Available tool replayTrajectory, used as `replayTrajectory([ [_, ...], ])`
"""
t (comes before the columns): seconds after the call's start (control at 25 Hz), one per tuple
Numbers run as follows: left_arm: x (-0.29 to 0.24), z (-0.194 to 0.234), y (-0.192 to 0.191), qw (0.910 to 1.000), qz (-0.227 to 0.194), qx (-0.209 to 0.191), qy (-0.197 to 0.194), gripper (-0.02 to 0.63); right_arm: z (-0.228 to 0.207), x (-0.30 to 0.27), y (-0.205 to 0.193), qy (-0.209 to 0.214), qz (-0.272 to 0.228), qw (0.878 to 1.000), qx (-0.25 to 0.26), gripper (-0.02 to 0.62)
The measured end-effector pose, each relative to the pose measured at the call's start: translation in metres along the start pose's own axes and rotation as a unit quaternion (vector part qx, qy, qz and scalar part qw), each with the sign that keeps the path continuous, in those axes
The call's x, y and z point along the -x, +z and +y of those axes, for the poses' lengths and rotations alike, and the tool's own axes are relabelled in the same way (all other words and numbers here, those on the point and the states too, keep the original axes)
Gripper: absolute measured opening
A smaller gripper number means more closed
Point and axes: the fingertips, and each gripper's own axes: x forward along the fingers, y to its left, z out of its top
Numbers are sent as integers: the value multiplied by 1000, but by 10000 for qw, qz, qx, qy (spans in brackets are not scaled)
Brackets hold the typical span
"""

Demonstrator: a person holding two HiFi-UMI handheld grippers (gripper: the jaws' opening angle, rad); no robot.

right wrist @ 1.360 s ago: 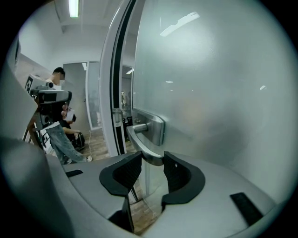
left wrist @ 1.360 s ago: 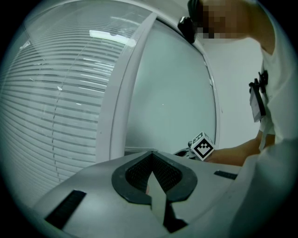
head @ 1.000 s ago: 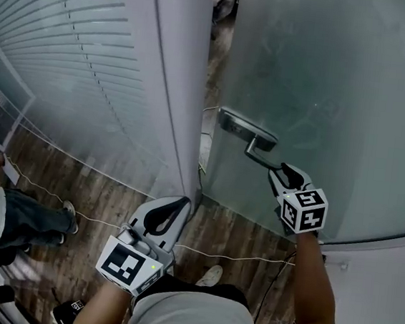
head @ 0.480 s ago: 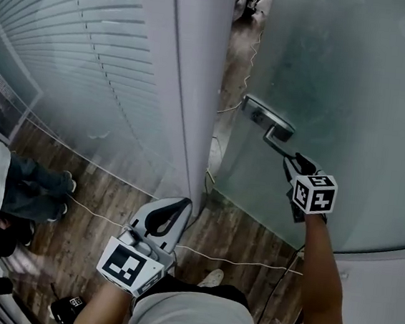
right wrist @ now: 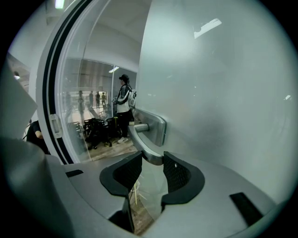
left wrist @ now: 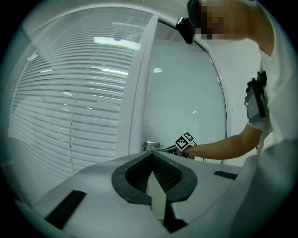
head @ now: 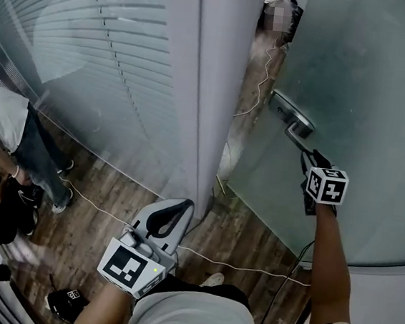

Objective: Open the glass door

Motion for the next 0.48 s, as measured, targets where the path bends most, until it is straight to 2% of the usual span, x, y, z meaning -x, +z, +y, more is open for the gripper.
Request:
replayTrajectory([
  [0.2, 7, -7, -9, 10000, -2, -21, 50, 0, -19, -7, -7, -336, -147, 9991, -197, 149],
  [0.48, 11, 8, -14, 9999, 45, 25, 89, 0, -35, -17, -5, -800, -195, 9953, -502, 147],
])
